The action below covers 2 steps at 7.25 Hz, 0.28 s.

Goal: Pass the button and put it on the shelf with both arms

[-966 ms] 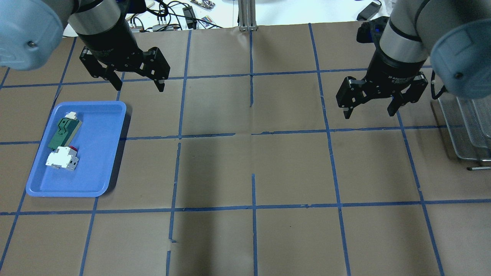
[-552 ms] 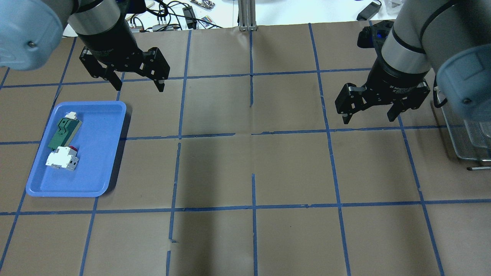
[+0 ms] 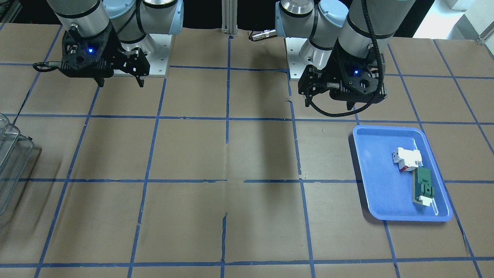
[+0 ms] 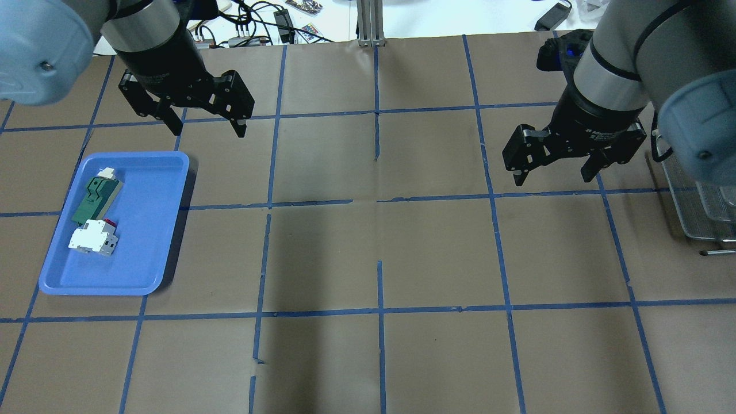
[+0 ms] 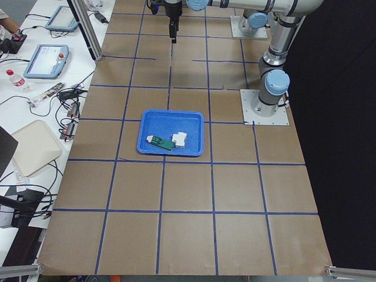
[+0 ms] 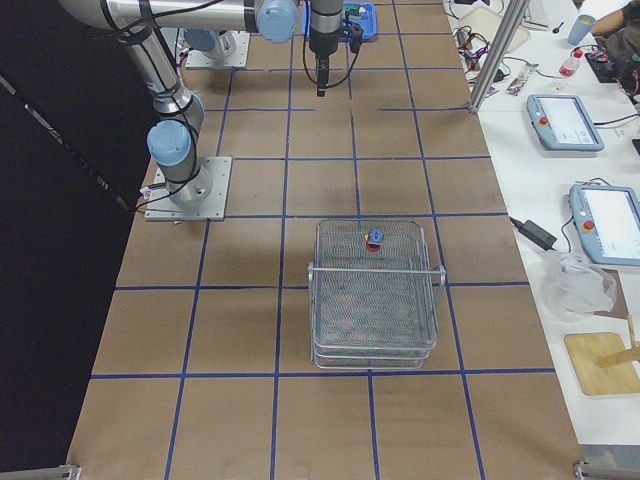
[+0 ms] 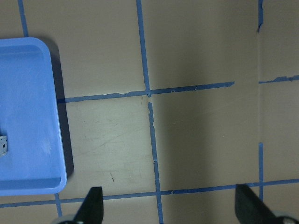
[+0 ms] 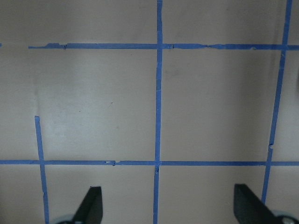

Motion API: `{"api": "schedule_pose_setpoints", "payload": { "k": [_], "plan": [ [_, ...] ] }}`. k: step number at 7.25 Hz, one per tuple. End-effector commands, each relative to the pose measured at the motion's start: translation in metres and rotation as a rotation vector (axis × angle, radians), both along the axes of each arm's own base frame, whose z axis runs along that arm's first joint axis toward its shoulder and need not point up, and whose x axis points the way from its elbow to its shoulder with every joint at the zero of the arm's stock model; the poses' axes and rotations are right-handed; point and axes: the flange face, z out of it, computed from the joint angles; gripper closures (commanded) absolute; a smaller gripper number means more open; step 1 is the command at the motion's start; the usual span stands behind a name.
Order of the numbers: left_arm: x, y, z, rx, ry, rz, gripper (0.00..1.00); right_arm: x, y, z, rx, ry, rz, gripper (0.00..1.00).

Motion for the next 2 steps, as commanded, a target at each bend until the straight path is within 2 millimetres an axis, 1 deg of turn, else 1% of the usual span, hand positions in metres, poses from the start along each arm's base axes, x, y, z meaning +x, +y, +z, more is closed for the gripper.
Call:
{"api": "schedule_pose_setpoints", "payload": {
  "k": [1,2],
  "plan": [
    [0.0,-0.0002,0.0005,-0.002,0.001,0.0,0.0,0.0002,-0.0002,0.0012,-0.002,-0.002,0.001,0.0],
    [0.0,0.0,-0.0003,0.0,0.001,0.0,0.0,0.0002,0.0003,0.0018,-0.004,-0.002,0.002,0.0]
  ]
}}
